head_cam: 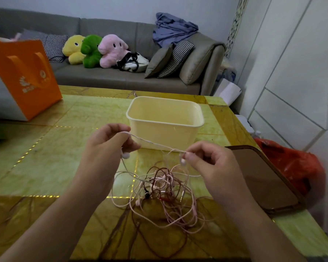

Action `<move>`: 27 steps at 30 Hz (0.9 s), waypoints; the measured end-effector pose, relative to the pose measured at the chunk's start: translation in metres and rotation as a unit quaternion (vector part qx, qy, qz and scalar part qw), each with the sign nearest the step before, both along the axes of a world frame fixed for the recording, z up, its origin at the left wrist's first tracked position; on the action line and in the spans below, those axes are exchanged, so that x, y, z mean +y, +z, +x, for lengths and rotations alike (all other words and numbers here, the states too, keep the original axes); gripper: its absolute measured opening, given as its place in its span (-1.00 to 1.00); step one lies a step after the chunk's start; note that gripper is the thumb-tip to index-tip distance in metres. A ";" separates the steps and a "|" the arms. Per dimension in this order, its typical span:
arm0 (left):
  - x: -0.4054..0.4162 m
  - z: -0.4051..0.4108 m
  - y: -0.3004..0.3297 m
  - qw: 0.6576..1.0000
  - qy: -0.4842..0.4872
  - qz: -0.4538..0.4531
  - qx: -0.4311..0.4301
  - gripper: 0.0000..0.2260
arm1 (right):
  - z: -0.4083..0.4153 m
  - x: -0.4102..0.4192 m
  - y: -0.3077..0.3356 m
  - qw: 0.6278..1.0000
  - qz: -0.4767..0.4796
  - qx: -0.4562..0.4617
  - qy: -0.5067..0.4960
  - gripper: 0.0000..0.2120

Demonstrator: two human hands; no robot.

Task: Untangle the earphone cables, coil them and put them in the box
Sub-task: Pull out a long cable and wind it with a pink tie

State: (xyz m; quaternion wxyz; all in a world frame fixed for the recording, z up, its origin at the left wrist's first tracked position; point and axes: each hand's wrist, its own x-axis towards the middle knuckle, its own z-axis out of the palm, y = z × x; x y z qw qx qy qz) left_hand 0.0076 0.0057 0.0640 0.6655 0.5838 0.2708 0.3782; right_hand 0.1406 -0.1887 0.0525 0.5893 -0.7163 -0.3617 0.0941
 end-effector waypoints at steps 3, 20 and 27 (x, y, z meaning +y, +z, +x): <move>0.000 -0.001 -0.001 0.999 -0.042 -0.008 0.008 -0.84 | 0.002 -0.001 0.006 0.996 0.062 0.065 0.021 -0.86; -0.027 -0.001 -0.002 0.939 -0.278 0.126 0.159 -0.75 | -0.008 0.006 0.003 0.972 0.064 0.199 0.110 -0.84; -0.026 0.001 -0.011 0.955 -0.223 0.144 0.132 -0.88 | -0.008 0.007 0.000 0.972 0.064 0.194 0.119 -0.89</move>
